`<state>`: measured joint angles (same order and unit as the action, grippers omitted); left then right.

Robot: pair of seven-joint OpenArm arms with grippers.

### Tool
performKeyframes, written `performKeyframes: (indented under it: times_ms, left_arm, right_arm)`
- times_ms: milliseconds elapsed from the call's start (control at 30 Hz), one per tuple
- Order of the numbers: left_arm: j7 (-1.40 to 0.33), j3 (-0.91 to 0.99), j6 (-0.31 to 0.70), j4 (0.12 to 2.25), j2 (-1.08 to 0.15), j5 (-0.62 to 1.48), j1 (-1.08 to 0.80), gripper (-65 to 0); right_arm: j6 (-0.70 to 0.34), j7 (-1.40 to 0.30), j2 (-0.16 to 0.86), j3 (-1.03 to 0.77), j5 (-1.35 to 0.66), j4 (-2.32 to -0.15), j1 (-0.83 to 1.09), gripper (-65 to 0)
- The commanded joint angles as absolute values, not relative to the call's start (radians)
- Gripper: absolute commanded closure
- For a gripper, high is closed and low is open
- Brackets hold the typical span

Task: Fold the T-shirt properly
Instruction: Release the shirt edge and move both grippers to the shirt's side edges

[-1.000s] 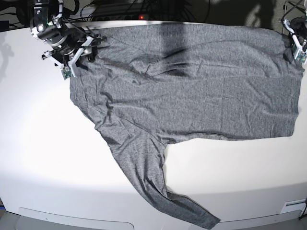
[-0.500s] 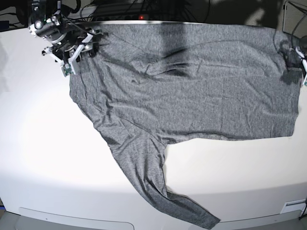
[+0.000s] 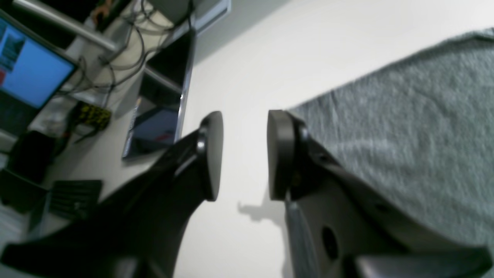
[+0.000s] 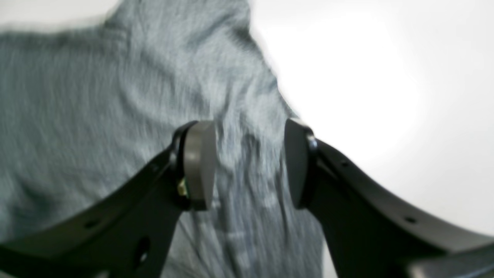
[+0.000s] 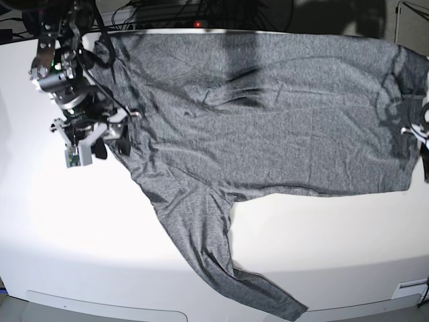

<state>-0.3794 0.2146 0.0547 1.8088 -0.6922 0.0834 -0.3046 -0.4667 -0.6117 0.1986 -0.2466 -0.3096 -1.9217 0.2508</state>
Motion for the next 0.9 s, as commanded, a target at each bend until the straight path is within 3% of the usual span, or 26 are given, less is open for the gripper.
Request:
performKeyframes:
  times_ms: [0, 133, 400, 700, 867]
  left_arm:
    - [-0.361, 0.228, 0.056, 1.793, -0.715, 0.084, -0.261, -18.7]
    - [-0.342, 0.228, 0.129, 1.614, -0.715, 0.156, -0.106, -18.7]
    - [-0.349, 0.225, 0.339, 1.034, -0.714, 0.264, 0.268, -18.7]
    - [-0.313, 0.062, 0.368, 0.622, -0.665, 0.356, 0.587, -24.1]
    - [-0.178, -0.101, 0.368, 0.483, -0.565, 0.189, 0.674, -24.1]
  right_arm:
    - [-0.472, -0.611, 0.194, -0.249, -0.319, -1.941, 0.228, -28.0]
    - [-0.472, -0.639, 0.167, -0.249, -0.319, -1.941, 0.182, -28.0]
    - [-0.472, -0.812, 0.163, -0.249, -0.349, -1.941, 0.113, -28.0]
    - [-0.472, -0.888, 0.163, -0.249, -0.405, -1.941, 0.092, -28.0]
    - [-0.472, -0.93, 0.163, -0.249, -0.404, -1.941, 0.091, -28.0]
